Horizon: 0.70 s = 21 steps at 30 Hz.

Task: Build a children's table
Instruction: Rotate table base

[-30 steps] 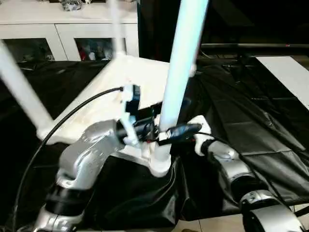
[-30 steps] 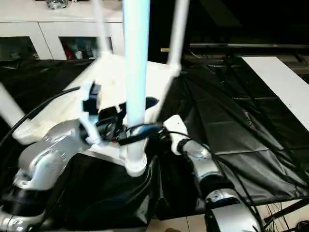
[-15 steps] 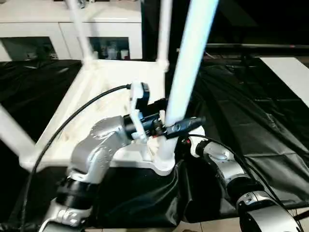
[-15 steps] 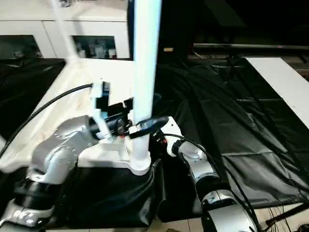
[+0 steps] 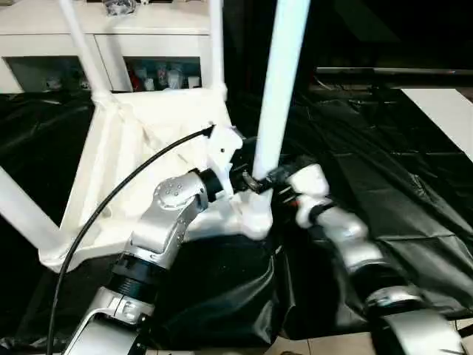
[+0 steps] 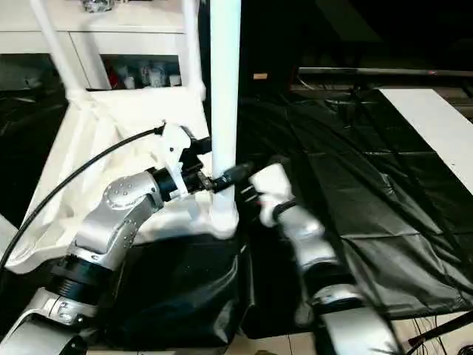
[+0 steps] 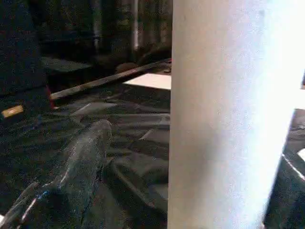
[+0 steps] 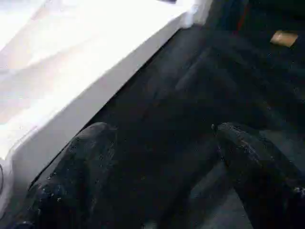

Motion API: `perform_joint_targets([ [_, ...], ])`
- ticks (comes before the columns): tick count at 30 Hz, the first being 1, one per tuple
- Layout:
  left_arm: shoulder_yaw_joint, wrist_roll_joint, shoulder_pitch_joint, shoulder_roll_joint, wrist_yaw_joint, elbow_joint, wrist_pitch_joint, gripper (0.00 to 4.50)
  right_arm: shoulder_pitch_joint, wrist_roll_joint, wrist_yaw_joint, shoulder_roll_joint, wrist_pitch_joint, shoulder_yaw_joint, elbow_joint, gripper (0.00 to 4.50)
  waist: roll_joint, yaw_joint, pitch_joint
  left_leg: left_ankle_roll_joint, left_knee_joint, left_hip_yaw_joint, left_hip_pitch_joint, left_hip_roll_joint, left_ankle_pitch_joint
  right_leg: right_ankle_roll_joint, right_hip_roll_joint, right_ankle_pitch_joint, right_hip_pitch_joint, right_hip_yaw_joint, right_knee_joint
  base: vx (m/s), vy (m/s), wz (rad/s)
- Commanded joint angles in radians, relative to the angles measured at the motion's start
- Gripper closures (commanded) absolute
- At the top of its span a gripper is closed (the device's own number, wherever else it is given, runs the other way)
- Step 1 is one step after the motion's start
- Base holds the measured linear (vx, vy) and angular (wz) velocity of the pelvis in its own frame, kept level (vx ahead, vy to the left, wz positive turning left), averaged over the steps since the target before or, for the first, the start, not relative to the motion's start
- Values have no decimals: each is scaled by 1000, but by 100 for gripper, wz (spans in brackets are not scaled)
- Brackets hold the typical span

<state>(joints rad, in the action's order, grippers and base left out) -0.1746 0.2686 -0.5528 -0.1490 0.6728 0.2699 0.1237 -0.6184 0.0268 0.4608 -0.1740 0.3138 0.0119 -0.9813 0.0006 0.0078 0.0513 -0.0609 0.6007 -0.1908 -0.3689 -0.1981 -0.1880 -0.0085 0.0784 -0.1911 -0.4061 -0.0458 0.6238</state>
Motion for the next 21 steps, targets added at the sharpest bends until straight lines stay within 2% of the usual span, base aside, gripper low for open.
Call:
perform_joint_targets([
  [1,16,31,20,-6,51,-25,-7,10,16,-30,34,-19,9,-17,40,69,-4,14,-64,45,-70,11,0,-24,-230,-235,51,-169,52,36,-80,0,0,0],
  [5,-38,88,93,-73,217,-117,27,10,49,-34,95,-77,9,-16,78,69,1,25,-68,73,-68,9,4,-28,-184,-270,50,-79,53,35,-70,0,0,0],
  [10,-74,113,147,-149,340,-144,84,10,76,-24,134,-132,0,-6,124,69,4,31,-63,66,-70,2,11,-28,-193,-276,43,-77,49,36,-71,0,0,0],
  [13,-88,43,153,-213,372,-82,67,10,117,-23,231,-170,-26,30,196,69,3,36,-58,56,-75,5,12,-29,-233,-245,43,-135,49,37,-79,0,0,0],
  [14,-94,-14,145,-232,361,-26,20,10,134,-17,262,-183,-34,49,222,69,3,34,-56,49,-77,6,10,-28,-246,-230,44,-165,50,36,-82,0,0,0],
  [16,-107,-59,134,-249,354,21,-6,10,145,-18,288,-188,-44,61,245,69,3,34,-58,35,-77,7,13,-26,-255,-214,47,-202,49,38,-85,0,0,0],
  [18,-121,-102,115,-267,340,86,-24,46,165,-17,334,-195,-57,88,286,69,3,34,-57,32,-79,9,12,-27,-262,-202,44,-213,49,37,-88,0,0,0],
  [20,-133,-132,90,-278,321,145,-41,46,183,-9,377,-204,-51,121,325,69,4,33,-60,31,-78,10,11,-28,-255,-204,48,-194,48,38,-84,0,0,0],
  [21,-141,-136,81,-287,326,162,-36,61,193,-11,396,-210,-55,137,348,69,4,34,-61,31,-78,11,12,-29,-248,-212,49,-177,49,37,-83,0,0,0],
])
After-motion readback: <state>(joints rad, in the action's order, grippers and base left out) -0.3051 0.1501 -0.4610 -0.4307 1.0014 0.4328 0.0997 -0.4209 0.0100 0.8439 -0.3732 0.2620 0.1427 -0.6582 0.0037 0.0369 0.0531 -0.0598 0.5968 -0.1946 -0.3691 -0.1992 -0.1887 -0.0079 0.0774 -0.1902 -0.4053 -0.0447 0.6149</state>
